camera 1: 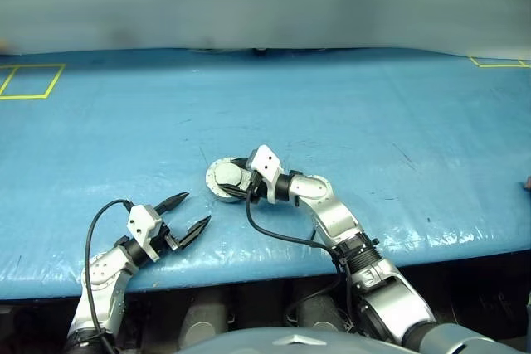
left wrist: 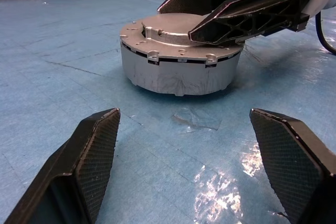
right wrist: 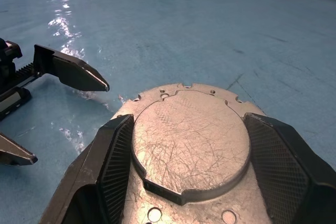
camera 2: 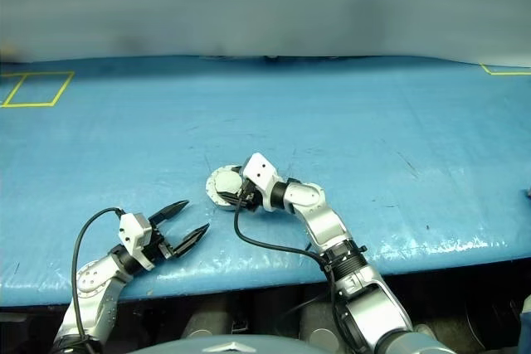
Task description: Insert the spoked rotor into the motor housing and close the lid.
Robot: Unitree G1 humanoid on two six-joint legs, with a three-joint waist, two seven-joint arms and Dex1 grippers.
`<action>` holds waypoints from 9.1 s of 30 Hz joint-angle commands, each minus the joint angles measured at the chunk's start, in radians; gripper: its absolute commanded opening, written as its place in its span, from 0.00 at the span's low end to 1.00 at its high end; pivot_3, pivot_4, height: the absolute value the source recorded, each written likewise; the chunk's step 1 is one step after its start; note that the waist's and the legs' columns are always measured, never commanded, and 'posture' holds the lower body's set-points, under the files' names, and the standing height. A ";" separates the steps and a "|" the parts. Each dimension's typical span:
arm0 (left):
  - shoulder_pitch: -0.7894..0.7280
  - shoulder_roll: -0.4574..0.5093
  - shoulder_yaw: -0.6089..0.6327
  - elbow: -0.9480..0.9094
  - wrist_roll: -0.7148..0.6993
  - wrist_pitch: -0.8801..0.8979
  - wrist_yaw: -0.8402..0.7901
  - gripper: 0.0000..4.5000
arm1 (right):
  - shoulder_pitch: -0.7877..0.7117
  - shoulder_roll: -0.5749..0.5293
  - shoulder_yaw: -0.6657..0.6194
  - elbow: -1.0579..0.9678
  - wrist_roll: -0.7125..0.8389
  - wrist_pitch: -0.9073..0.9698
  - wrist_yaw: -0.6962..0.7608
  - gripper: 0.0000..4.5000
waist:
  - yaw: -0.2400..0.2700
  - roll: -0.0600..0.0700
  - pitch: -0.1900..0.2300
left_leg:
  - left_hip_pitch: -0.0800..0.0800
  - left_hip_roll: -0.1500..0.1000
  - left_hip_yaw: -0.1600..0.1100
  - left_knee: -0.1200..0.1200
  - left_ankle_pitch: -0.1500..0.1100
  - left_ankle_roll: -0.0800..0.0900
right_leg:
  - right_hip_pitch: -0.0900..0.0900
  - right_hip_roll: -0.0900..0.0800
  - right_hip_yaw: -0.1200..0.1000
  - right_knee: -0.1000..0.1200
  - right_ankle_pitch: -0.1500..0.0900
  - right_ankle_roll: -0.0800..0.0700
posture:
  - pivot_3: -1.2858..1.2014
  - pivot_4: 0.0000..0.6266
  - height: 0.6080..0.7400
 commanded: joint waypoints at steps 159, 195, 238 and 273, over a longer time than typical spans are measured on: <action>-0.140 -0.065 -0.129 -0.045 0.139 0.195 0.132 0.00 | 0.095 0.016 -0.243 -0.306 0.328 0.465 -0.104 1.00 | 0.028 0.001 -0.001 | -0.002 0.000 -0.001 -0.001 -0.002 0.000 | -0.001 -0.002 -0.004 -0.003 0.000 0.000 | 0.52 0.24 1.00; -0.139 -0.058 -0.124 -0.033 0.121 0.169 0.145 0.00 | 0.099 0.089 -0.463 -0.113 0.669 0.831 -0.158 0.25 | 0.024 0.002 -0.001 | -0.003 0.000 -0.001 -0.001 -0.002 0.000 | -0.001 -0.001 -0.004 -0.003 0.000 0.000 | 0.52 0.24 1.00; -0.123 -0.345 0.152 -0.372 -0.792 0.947 0.272 1.00 | 0.170 0.186 -0.505 -0.325 0.998 0.945 -0.263 0.25 | 0.001 -0.002 0.003 | -0.013 -0.001 -0.002 0.003 0.001 0.008 | -0.002 0.006 -0.003 -0.003 0.001 0.003 | 0.52 0.24 1.00; -0.297 -0.471 0.317 -0.227 -0.685 0.695 0.470 0.56 | 0.151 0.146 -0.470 -0.272 0.765 0.630 -0.300 0.76 | 0.004 -0.005 0.004 | -0.013 -0.001 -0.004 0.007 0.002 0.008 | 0.000 0.008 -0.002 -0.002 0.002 0.004 | 0.52 0.24 1.00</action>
